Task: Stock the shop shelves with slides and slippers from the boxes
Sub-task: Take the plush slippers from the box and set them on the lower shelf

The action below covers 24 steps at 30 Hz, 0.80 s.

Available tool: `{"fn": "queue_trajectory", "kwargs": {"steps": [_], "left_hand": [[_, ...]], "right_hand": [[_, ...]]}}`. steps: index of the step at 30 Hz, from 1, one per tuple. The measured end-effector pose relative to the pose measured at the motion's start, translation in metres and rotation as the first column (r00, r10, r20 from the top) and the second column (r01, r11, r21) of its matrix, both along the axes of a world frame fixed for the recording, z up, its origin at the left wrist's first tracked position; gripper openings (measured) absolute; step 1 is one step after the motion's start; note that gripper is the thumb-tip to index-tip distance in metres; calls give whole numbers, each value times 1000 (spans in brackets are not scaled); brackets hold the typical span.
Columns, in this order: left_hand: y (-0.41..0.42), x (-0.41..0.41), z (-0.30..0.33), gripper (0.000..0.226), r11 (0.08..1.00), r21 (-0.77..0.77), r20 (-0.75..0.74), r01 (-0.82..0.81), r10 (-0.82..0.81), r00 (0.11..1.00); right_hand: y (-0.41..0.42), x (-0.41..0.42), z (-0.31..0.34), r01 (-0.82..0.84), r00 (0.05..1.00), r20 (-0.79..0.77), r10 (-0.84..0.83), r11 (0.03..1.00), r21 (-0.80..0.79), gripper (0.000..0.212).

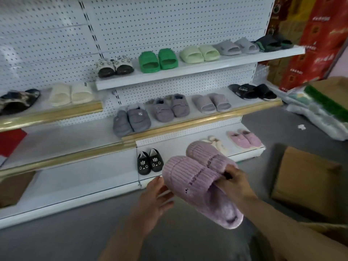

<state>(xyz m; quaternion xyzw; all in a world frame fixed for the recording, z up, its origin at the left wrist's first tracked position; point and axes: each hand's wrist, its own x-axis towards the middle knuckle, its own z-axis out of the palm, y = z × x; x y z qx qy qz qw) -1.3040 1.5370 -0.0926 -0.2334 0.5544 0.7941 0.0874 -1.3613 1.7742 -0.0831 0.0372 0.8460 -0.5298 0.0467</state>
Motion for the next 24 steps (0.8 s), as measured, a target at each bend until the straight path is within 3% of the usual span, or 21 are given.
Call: {"fn": "queue_trajectory", "kwargs": {"steps": [5, 8, 12, 16, 19, 24], "left_hand": [[-43, 39, 15, 33, 1000, 5, -26, -21, 21, 999], [-57, 53, 13, 22, 999, -34, -37, 19, -20, 999], [-60, 62, 12, 35, 993, -90, -26, 77, -80, 996], [-52, 55, 12, 31, 1000, 4, 8, 15, -15, 1000], [-39, 42, 8, 21, 999, 43, 13, 2, -2, 1000], [0, 0, 10, 24, 992, 125, -6, 3, -2, 1000]], "right_hand": [[-29, 14, 21, -150, 986, -51, 157, 981, 126, 25], [-37, 16, 25, -219, 971, -51, 234, 952, 213, 23], [-42, 16, 36, -275, 956, -46, 289, 940, 202, 35], [-41, 13, 39, -219, 969, -75, 237, 957, 190, 30], [-41, 14, 40, -79, 987, -127, 100, 984, 161, 32], [-39, 9, 25, 25, 989, -147, -31, 999, -46, 18]]}}
